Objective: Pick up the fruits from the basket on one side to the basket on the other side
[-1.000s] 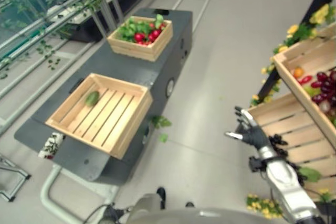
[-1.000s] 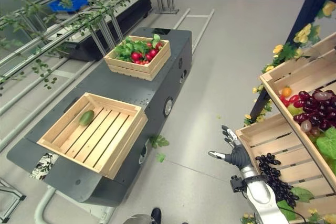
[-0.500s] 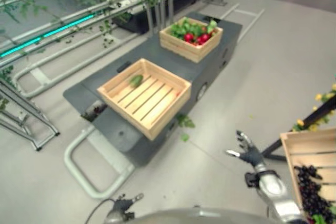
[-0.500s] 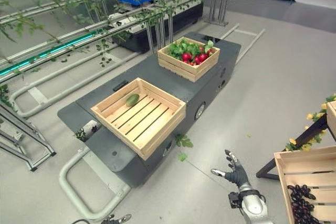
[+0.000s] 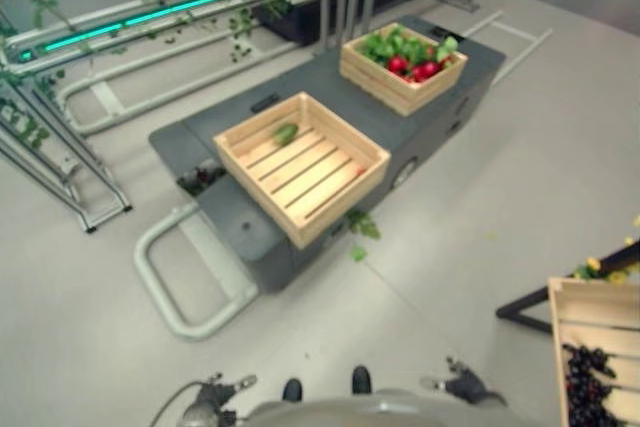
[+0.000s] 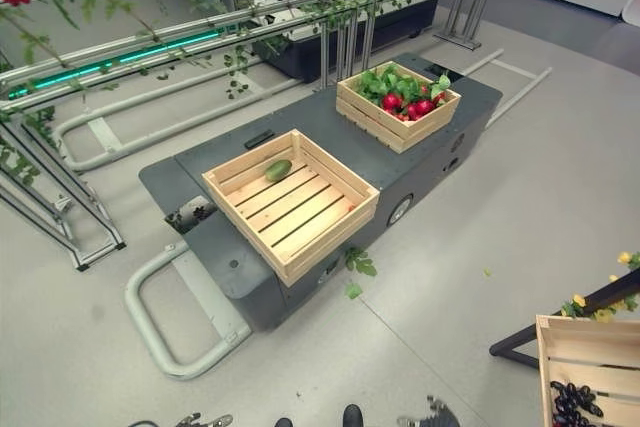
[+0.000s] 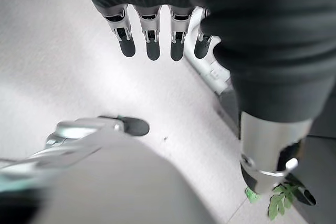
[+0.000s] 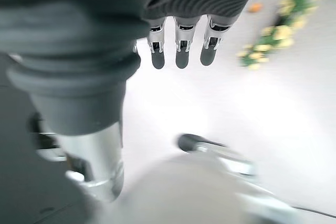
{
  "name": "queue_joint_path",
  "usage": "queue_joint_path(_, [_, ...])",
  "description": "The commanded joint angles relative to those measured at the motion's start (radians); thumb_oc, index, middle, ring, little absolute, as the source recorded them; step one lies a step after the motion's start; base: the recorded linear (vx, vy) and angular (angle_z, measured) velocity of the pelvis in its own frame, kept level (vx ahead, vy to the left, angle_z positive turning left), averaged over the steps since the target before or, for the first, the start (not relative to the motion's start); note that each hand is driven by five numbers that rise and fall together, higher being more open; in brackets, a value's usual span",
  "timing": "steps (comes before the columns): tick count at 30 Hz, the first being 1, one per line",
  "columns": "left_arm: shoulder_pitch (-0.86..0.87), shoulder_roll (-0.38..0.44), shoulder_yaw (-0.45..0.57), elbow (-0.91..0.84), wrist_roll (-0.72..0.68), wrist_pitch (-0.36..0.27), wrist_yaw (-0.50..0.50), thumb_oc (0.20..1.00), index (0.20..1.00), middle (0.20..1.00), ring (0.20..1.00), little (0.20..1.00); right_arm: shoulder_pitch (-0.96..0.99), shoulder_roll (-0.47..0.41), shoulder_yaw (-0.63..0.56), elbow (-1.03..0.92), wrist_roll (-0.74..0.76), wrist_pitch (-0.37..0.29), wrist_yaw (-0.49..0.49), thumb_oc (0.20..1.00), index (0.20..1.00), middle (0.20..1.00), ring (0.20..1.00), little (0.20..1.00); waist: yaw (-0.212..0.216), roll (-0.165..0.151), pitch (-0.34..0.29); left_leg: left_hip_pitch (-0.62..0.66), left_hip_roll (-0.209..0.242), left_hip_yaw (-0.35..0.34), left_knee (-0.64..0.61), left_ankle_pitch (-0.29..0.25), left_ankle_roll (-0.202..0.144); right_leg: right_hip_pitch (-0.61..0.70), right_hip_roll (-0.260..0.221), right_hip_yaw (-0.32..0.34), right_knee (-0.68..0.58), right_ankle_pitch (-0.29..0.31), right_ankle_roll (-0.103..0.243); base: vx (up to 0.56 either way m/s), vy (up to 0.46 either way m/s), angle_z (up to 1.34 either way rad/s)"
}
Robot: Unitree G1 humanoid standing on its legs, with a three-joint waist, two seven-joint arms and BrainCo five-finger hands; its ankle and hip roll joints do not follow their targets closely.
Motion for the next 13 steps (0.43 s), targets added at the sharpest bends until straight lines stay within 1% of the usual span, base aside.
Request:
queue_joint_path(1, [-0.038,-0.025,0.005,0.048,-0.035,0.009,-0.037,1.000,1.000,1.000,1.000,1.000,0.015,-0.029,0.021,0.021,-0.085,0.033,0.020,1.000,1.000,1.000,1.000,1.000,0.010,-0.012,-0.051,-0.034,-0.054,0.007,0.011,-0.018,0.021,0.035,-0.006,0.022,0.040,-0.107,0.087,0.09,-0.095,0.07])
queue_joint_path(5, [-0.037,-0.038,0.015,0.064,-0.041,0.019,-0.060,1.000,1.000,1.000,1.000,1.000,0.028,-0.031,-0.026,0.054,-0.057,0.037,0.025,1.000,1.000,1.000,1.000,1.000,0.002,-0.010,-0.056,-0.011,-0.043,0.006,0.011,-0.020,0.008,0.071,0.004,0.014,0.006,-0.106,0.075,0.05,-0.081,0.07])
queue_joint_path(13, [-0.040,-0.045,0.027,0.092,-0.046,0.040,-0.082,1.000,1.000,1.000,1.000,1.000,0.013,-0.048,-0.041,0.043,-0.046,0.036,0.023,1.000,1.000,1.000,1.000,1.000,-0.006,-0.002,-0.063,0.008,-0.031,0.010,0.013,-0.020,-0.007,0.098,0.013,0.007,-0.022,-0.104,0.065,0.02,-0.057,0.04])
